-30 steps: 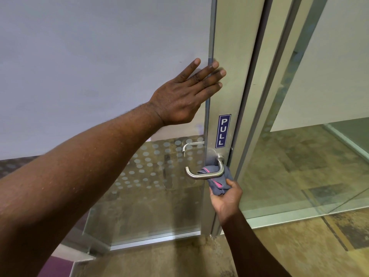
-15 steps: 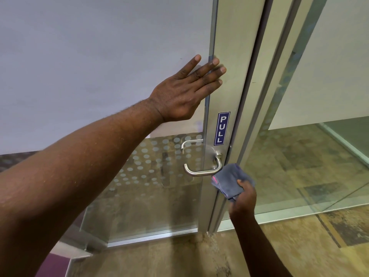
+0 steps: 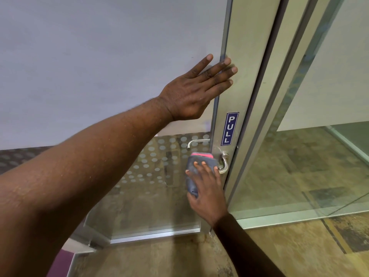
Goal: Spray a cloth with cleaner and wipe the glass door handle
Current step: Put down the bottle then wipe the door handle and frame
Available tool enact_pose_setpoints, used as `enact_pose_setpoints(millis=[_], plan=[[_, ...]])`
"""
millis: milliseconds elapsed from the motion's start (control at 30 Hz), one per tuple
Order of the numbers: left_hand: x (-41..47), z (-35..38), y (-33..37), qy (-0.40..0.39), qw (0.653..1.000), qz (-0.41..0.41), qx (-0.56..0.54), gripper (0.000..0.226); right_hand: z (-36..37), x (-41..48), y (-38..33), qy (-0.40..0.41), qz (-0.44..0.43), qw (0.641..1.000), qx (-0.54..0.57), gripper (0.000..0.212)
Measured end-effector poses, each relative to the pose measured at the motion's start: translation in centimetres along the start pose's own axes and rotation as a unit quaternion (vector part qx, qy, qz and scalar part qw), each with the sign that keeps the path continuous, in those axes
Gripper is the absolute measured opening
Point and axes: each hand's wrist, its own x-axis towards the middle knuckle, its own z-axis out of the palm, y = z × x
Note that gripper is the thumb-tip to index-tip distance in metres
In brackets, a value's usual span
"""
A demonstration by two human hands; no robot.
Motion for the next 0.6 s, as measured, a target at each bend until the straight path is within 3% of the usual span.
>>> enact_pose_setpoints(millis=[300,467,600], plan=[[0.0,0.1,-0.2,0.000,1.000,0.000,0.007,0.051,0.3,1.1,-0.8,-0.031,-0.045,0.995,-0.079,0.069],[0.0,0.1,-0.1,-0.002,1.000,0.000,0.011,0.051,0.0,-1.4,2.1,-0.012,-0.058,0.997,-0.047,0.072],[0.0,0.0,-0.1,0.003,1.000,-0.001,0.016,0.051,0.2,-3.0,5.1,0.052,-0.047,0.998,0.000,0.067]])
